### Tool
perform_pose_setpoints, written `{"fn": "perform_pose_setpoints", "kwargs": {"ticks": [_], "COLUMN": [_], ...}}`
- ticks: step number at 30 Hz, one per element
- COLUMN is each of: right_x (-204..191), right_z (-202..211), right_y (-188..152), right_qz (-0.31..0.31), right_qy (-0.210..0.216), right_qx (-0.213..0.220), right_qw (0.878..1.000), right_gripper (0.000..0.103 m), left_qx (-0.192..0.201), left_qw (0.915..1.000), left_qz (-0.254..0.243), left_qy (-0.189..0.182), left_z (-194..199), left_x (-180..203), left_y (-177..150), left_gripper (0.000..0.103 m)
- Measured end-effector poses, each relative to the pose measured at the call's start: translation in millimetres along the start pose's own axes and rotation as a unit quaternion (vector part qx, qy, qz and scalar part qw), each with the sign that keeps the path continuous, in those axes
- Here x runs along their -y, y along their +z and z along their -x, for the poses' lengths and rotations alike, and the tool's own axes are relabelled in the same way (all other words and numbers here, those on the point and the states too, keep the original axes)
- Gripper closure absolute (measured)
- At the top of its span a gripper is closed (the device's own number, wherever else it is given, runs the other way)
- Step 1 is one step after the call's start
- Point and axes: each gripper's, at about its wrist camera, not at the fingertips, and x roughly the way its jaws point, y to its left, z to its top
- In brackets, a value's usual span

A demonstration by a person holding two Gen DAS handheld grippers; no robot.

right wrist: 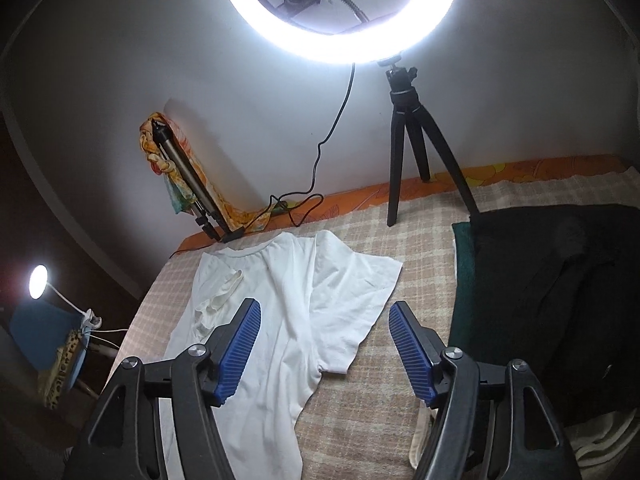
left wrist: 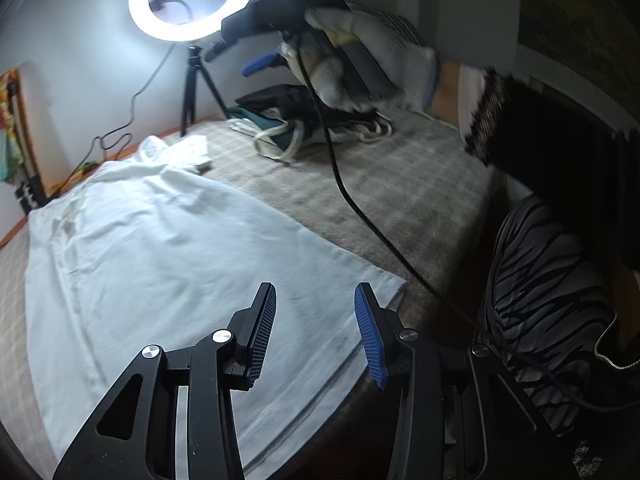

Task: Fold small clothes

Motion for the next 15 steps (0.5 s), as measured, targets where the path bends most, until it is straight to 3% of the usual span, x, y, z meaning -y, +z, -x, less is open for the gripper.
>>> {"fn": "perform_pose_setpoints", "kwargs": {"ticks": [7, 9, 11, 15], "right_x": [15, 14, 12, 5], "right_z": [19, 21, 18, 4], "right_y": [20, 23, 24, 26], "right_qz": [-0.006, 0.003, 0.009, 0.025], "right_qy": [0.005, 0.000, -0.003, -0.006], "right_qx": [0.003, 0.001, -0.005, -0.021], "right_qw": [1.000, 1.000, 1.000, 0.999], "right_gripper": [0.030, 0.028, 0.028, 0.028], "left_qx": [-0.030, -0.038, -0.044, -0.064], "left_qw": [0.9977, 0.9963, 0.9950, 0.9947], "left_qz": [-0.057, -0.072, -0.086, -0.079], "left_qy": [-0.021, -0.028, -0.026, -0.012], "left_z": [-30, -38, -45, -61], "left_x": [33, 43, 50, 51], "left_y": [7, 9, 8, 6], "left_gripper": [0.064, 0.059, 0.053, 0.052]}}
